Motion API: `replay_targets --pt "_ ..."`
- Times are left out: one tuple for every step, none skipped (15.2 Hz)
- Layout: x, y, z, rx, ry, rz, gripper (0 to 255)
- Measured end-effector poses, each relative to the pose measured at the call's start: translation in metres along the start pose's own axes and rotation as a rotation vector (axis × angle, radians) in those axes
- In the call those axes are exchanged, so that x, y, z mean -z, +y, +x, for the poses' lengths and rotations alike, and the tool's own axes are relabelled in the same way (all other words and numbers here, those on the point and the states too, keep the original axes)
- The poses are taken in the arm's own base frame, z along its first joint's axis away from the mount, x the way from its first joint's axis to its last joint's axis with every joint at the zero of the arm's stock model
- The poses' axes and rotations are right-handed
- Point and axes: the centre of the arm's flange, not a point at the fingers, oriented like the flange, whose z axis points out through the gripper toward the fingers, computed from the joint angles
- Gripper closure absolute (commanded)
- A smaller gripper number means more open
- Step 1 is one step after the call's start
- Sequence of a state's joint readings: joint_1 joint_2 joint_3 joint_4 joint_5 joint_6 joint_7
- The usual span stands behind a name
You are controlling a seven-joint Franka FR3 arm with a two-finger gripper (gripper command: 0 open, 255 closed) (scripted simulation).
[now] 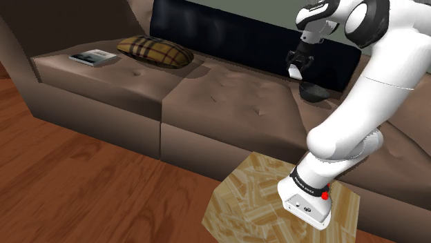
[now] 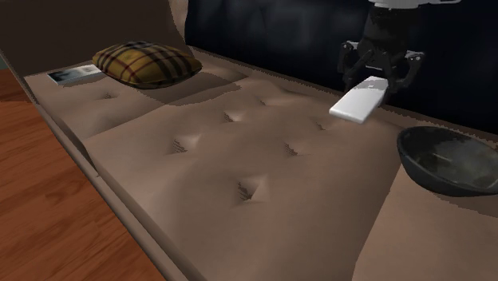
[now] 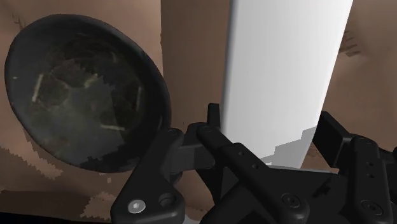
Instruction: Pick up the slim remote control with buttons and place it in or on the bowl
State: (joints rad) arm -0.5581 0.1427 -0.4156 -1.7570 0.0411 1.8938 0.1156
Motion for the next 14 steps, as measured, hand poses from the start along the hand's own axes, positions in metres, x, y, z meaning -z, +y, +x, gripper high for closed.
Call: replay_targets --pt "0.000 0.015 0.001 0.000 0.000 0.000 255" --pt "0.000 0.027 0.004 0.000 0.000 0.000 255" --pt "0.000 0.037 0.008 0.000 0.000 0.000 255" --pt "-0.001 0.049 0.012 0.000 0.000 0.000 255" --pt "-0.001 0.062 0.013 0.000 0.000 0.000 255" --pt "-0.001 0.072 0.015 0.000 0.000 0.000 255" --pt "-0.001 0.085 0.017 -0.001 0.000 0.000 255" --pt "-0.002 0.098 0.022 -0.001 0.000 0.001 255" --pt "-0.001 0.111 0.025 -0.001 -0.001 0.001 255" --pt "0.002 0.123 0.028 0.000 0.000 0.000 255" --pt "-0.001 0.135 0.031 -0.001 0.000 0.000 255" --pt "0.001 0.150 0.037 -0.001 0.000 0.000 255" --pt "-0.001 0.167 0.041 -0.001 0.000 0.000 255" --pt "-0.004 0.176 0.045 -0.001 0.000 0.000 255"
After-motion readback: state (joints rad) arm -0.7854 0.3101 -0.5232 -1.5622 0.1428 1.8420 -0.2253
